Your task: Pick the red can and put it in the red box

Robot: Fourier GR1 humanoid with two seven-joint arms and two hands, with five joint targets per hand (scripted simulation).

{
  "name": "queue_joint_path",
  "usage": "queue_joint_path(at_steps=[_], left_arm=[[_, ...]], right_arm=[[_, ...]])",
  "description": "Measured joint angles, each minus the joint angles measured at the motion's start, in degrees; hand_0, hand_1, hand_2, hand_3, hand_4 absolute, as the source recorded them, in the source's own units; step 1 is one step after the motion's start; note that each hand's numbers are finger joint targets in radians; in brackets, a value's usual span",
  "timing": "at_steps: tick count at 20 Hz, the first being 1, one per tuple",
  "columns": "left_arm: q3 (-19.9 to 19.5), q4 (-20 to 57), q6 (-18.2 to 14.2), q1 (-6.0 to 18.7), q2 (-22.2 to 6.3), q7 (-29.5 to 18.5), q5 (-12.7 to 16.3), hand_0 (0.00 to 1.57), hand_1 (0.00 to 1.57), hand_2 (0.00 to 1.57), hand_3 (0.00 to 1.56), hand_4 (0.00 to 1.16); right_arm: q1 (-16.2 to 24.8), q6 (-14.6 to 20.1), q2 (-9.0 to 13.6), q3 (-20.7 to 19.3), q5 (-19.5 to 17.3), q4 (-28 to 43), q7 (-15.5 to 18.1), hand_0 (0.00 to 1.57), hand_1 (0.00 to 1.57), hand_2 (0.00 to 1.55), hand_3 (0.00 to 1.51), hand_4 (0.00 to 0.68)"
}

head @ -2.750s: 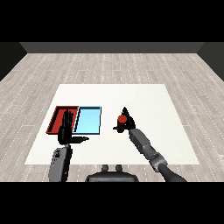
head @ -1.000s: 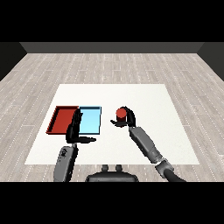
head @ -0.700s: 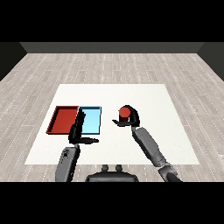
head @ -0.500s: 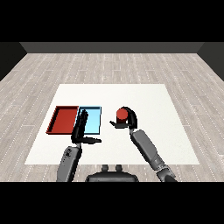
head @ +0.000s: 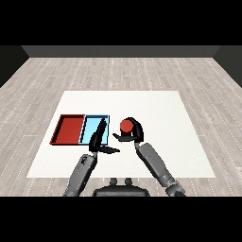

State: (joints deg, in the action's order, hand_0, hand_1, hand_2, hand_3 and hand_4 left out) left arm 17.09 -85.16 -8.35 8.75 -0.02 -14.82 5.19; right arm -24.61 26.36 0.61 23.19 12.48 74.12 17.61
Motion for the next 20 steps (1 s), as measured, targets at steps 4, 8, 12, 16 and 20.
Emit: queue_joint_path(at_steps=[4,8,12,16,20], left_arm=[[2.78,4.21,-2.85,2.68,0.01,-0.5,2.31,0.0,0.0,0.0,0.0,0.0],[2.95,8.13,-2.21,4.29,0.01,-1.6,4.24,0.0,0.0,0.0,0.0,0.0],[4.32,9.75,-3.08,4.69,0.01,-2.94,5.43,0.0,0.0,0.0,0.0,0.0],[5.26,12.6,-3.53,5.37,0.01,-4.24,6.55,0.0,0.0,0.0,0.0,0.0],[5.68,14.63,-3.15,6.73,0.01,-4.53,7.86,0.0,0.0,0.0,0.0,0.0]], right_arm=[[-0.62,-0.12,-0.37,-0.35,-0.4,0.28,-0.75,1.46,1.46,1.45,1.38,0.634],[0.06,1.82,-0.51,2.1,-0.31,1.2,-1.18,1.45,1.45,1.44,1.38,0.635],[-0.05,2.72,-0.56,3.4,0.25,1.59,-0.68,1.45,1.45,1.43,1.38,0.637],[-0.03,4.22,-0.58,5.46,1.11,0.76,0.44,1.43,1.43,1.44,1.38,0.63],[-0.24,4.79,-0.59,6.56,2.19,1.22,0.2,1.45,1.45,1.44,1.38,0.624]])
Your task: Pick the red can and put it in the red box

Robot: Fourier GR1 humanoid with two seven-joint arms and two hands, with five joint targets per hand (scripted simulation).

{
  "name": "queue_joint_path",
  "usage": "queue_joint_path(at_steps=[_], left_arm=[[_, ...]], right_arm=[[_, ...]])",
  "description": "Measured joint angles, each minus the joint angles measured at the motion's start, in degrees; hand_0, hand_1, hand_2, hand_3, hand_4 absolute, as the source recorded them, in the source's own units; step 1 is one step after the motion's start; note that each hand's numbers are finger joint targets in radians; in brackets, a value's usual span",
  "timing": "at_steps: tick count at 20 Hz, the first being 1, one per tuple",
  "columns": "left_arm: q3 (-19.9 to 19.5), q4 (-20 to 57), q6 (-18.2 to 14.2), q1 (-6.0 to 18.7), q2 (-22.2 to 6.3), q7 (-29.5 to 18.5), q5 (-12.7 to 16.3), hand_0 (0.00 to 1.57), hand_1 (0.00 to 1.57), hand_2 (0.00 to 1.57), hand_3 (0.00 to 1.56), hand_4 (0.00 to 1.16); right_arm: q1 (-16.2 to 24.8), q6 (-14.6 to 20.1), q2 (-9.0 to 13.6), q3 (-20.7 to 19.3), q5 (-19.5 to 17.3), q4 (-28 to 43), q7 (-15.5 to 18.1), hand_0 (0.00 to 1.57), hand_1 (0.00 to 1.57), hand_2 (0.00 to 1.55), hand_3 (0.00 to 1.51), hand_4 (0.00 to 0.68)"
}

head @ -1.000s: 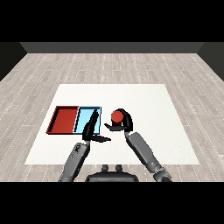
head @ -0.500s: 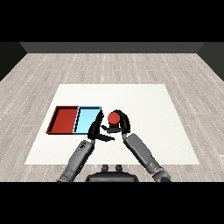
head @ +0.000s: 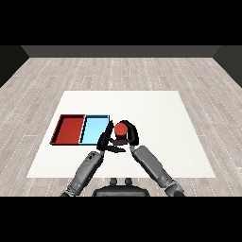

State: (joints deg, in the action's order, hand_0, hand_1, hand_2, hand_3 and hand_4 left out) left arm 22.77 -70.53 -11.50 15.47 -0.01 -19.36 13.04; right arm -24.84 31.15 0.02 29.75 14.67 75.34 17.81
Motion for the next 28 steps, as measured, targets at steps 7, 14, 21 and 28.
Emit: queue_joint_path(at_steps=[7,14,21,28], left_arm=[[4.02,0.29,-2.91,2.11,0.0,-0.31,3.69,0.0,0.0,0.0,0.0,0.0],[5.23,0.4,-4.39,2.55,-0.7,-1.55,4.39,0.0,0.0,0.0,0.0,0.06],[4.0,2.28,-8.15,4.5,-0.89,-0.03,3.35,0.74,0.74,0.89,0.71,0.82],[5.89,6.12,-16.03,5.72,-0.71,0.24,5.9,1.52,1.52,1.49,1.4,0.86]], right_arm=[[-1.61,0.48,-0.01,1.36,1.6,0.53,-0.73,1.49,1.49,1.45,1.38,0.617],[-4.52,3.16,0.38,4.66,4.69,-1.64,0.56,1.48,1.48,1.46,1.37,0.636],[-6.39,3.6,0.4,6.82,7.13,-4.24,2.34,1.47,1.47,1.45,1.37,0.626],[-7.33,4.95,0.53,7.73,7.54,-3.22,0.89,1.55,1.55,1.46,1.38,0.605]])
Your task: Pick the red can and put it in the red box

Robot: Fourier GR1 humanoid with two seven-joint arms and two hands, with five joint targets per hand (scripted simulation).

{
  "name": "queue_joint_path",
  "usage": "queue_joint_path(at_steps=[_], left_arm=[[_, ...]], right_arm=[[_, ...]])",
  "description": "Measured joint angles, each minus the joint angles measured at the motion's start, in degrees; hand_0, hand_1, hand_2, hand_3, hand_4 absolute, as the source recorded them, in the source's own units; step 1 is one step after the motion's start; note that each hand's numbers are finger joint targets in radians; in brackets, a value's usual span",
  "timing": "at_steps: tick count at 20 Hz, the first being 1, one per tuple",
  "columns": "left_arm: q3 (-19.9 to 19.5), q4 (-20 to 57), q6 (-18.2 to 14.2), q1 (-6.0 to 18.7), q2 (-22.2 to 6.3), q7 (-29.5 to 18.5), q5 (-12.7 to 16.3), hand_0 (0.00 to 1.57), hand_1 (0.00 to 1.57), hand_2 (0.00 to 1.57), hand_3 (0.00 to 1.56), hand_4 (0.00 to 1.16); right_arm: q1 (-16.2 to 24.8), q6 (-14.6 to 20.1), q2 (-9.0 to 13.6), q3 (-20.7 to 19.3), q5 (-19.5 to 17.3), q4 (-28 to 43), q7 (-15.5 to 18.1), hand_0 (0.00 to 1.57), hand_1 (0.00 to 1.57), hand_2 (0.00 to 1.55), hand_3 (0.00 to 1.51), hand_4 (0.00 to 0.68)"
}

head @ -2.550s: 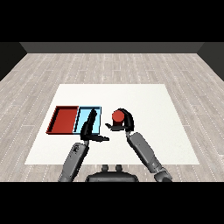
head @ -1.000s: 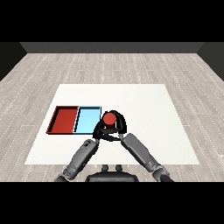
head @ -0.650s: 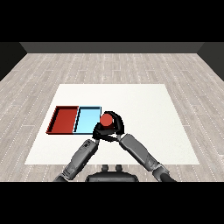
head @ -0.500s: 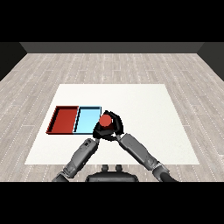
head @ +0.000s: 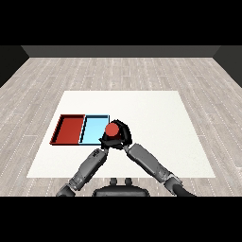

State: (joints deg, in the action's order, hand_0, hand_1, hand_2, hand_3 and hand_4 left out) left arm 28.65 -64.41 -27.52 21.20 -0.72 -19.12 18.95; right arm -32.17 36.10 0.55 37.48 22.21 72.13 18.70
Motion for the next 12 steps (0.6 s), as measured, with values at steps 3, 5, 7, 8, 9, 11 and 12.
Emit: queue_joint_path(at_steps=[3,5,7,8,9,11,12], left_arm=[[0.35,0.91,-2.84,0.47,0.14,0.49,-0.3,1.57,1.57,1.51,1.41,1.0],[0.07,0.44,-4.28,0.78,0.01,0.89,-0.83,1.57,1.57,1.51,1.4,1.02],[-0.65,-0.35,-5.52,0.73,0.07,1.84,-1.87,1.57,1.57,1.52,1.41,0.94],[-0.83,-1.07,-6.06,0.52,0.03,2.6,-2.38,1.57,1.57,1.52,1.41,0.91],[-0.37,-1.35,-7.32,0.64,-0.05,2.74,-2.37,1.57,1.57,1.53,1.43,0.97],[-0.66,-0.65,-7.4,0.91,-0.1,2.22,-2.28,1.57,1.57,1.53,1.44,1.08],[-0.18,-0.95,-8.28,0.46,-0.09,1.75,-2.2,1.57,1.57,1.53,1.45,1.12]], right_arm=[[0.27,-0.22,-0.09,0.25,0.67,-0.52,1.74,1.46,1.46,1.45,1.38,0.607],[-0.42,-0.01,-0.15,0.01,0.77,-0.59,1.59,1.45,1.45,1.44,1.38,0.615],[-0.37,-0.17,-0.33,-0.18,0.97,-0.12,1.49,1.44,1.44,1.44,1.38,0.622],[-0.02,-0.09,-0.42,-0.17,1.13,0.23,2.02,1.44,1.44,1.44,1.38,0.624],[-0.77,-0.04,-0.4,-0.2,1.93,-0.29,2.04,1.45,1.45,1.44,1.38,0.597],[-0.02,-0.31,-0.44,0.15,3.56,-0.31,3.64,1.32,1.32,1.32,1.25,0.123],[0.24,-0.59,-0.41,0.22,4.23,-0.3,4.35,1.18,1.18,1.17,1.08,0.0]])
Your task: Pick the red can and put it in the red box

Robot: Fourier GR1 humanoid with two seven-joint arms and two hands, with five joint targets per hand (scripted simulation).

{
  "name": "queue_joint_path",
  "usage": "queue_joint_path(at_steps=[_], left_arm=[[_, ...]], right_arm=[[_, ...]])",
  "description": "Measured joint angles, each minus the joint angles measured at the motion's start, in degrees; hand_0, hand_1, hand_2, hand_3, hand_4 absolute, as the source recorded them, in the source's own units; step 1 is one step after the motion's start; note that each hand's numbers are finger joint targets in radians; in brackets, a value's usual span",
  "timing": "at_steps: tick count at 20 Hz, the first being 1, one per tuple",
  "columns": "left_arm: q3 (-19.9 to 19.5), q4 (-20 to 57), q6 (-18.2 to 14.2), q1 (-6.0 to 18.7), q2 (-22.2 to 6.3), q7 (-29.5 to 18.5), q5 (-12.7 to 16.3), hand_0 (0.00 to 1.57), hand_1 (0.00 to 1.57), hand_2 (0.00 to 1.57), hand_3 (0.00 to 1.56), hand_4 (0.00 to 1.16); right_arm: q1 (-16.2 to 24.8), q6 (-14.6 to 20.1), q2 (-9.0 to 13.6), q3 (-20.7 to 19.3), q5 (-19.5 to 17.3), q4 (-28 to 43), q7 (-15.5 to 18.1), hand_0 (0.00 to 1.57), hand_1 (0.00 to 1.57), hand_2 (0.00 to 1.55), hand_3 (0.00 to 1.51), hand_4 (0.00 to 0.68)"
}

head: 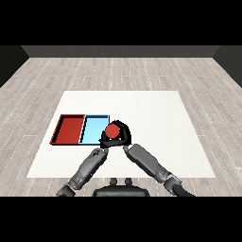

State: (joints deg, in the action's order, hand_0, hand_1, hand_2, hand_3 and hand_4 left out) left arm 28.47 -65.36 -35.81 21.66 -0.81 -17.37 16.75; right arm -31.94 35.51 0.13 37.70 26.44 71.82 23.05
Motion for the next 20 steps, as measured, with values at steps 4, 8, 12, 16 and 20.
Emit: queue_joint_path(at_steps=[4,8,12,16,20], left_arm=[[-0.1,-1.14,-1.35,-0.16,0.25,-0.58,-1.15,1.57,1.57,1.53,1.45,1.12],[-0.8,-1.51,-1.16,-0.14,0.53,-0.95,-2.08,1.57,1.57,1.54,1.46,1.13],[-0.6,-1.93,-1.73,-0.68,0.58,-0.96,-3.51,1.57,1.57,1.57,1.5,1.14],[-0.68,-3.11,-1.67,-1.89,0.57,-0.08,-2.91,1.57,1.57,1.57,1.51,1.14],[-0.96,-2.83,-1.64,-1.86,0.35,-0.23,-2.32,1.57,1.57,1.57,1.49,1.14]], right_arm=[[0.96,-0.11,0.35,0.44,-3.38,1.18,-2.79,0.0,0.0,0.0,0.0,0.0],[2.41,-1.08,0.06,-0.4,-7.17,2.39,-5.33,0.0,0.0,0.0,0.0,0.0],[3.85,-2.63,-0.09,-1.61,-8.81,3.48,-5.64,0.0,0.0,0.0,0.0,0.0],[4.6,-3.24,-0.13,-3.55,-9.71,3.97,-5.48,0.0,0.0,0.0,0.0,0.0],[6.08,-3.96,2.01,-6.54,-10.97,8.72,-7.58,0.0,0.0,0.0,0.0,0.0]])
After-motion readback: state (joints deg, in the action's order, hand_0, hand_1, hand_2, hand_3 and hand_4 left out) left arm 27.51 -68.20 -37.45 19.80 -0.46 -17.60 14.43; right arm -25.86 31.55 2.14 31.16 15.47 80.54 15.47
